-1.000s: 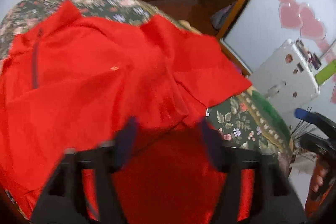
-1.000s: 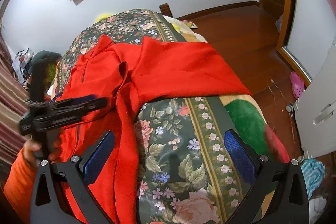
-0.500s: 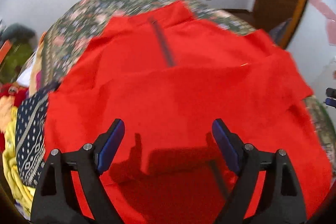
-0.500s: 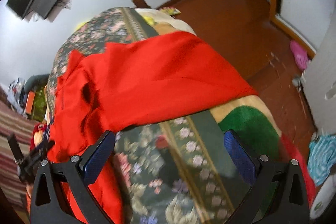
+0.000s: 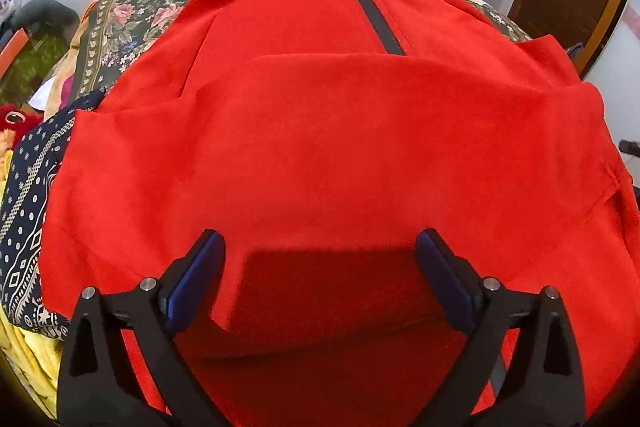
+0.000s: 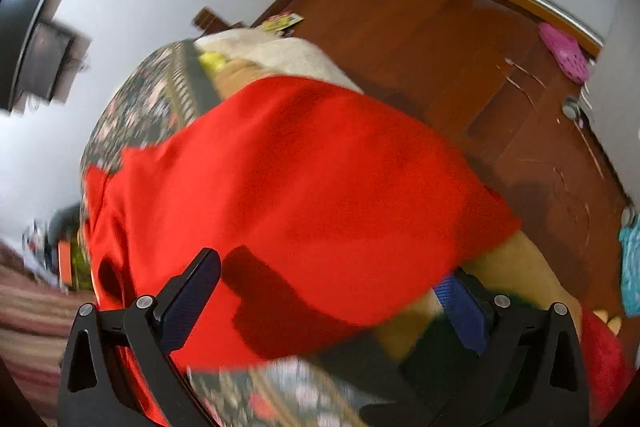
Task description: Fold large clothes
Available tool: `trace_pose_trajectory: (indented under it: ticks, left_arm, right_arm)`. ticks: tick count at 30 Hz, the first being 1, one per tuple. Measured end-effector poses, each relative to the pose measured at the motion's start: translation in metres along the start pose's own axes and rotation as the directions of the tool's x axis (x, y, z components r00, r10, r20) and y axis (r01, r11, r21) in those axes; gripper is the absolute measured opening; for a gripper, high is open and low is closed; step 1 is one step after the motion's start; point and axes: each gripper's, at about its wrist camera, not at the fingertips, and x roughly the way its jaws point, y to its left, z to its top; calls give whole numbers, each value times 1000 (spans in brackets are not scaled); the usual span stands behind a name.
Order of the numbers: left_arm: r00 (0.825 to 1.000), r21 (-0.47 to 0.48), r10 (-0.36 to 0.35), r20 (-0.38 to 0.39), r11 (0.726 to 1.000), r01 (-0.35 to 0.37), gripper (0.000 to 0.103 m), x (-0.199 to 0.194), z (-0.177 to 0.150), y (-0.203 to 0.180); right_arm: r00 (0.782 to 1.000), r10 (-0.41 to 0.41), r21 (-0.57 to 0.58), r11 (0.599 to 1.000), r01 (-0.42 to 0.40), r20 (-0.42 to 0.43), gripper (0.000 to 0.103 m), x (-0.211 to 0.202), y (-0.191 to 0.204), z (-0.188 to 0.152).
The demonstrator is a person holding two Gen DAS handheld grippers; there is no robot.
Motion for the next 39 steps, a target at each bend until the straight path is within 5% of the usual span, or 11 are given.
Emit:
trace_pose_trajectory:
  ticks: [5, 8, 10, 13, 21, 29, 35, 39]
  left_arm:
    - [1000, -2, 9, 6, 1000, -9, 99, 2, 3, -3]
    - [1000, -4, 13, 9, 1000, -13, 99, 4, 4, -1]
    - [1000, -8, 16, 9, 1000, -16, 99, 3, 4, -1]
    - [1000, -12, 20, 5, 1000, -20, 99, 0, 2, -1]
    - [1000, -21, 12, 17, 1000, -11, 99, -29, -14, 7]
    - [991, -6, 6, 134, 1000, -5, 99, -94, -34, 33]
    - [982, -10, -6, 190, 1000, 8, 99, -121, -50, 54]
    - [978, 15, 19, 208, 1000, -23, 99, -127, -65, 61]
  right_arm:
    - [998, -32, 52, 998, 30, 47, 96, 10, -1, 21]
    - [992, -90, 35, 996, 88, 87, 66, 9, 5, 29]
    - [990, -99, 21, 995, 98, 96, 33, 6, 8, 34]
    - [994, -69, 24, 997, 67, 87, 16, -4, 10, 39]
    - [987, 39, -49, 998, -32, 154, 9, -71, 61, 44]
    - [969, 157, -305, 948, -94, 189, 9, -128, 198, 11]
    - [966, 247, -461, 867, -188, 71, 9, -122, 303, -53]
    - [974, 223, -537, 817, -210, -42, 9, -79, 354, -113]
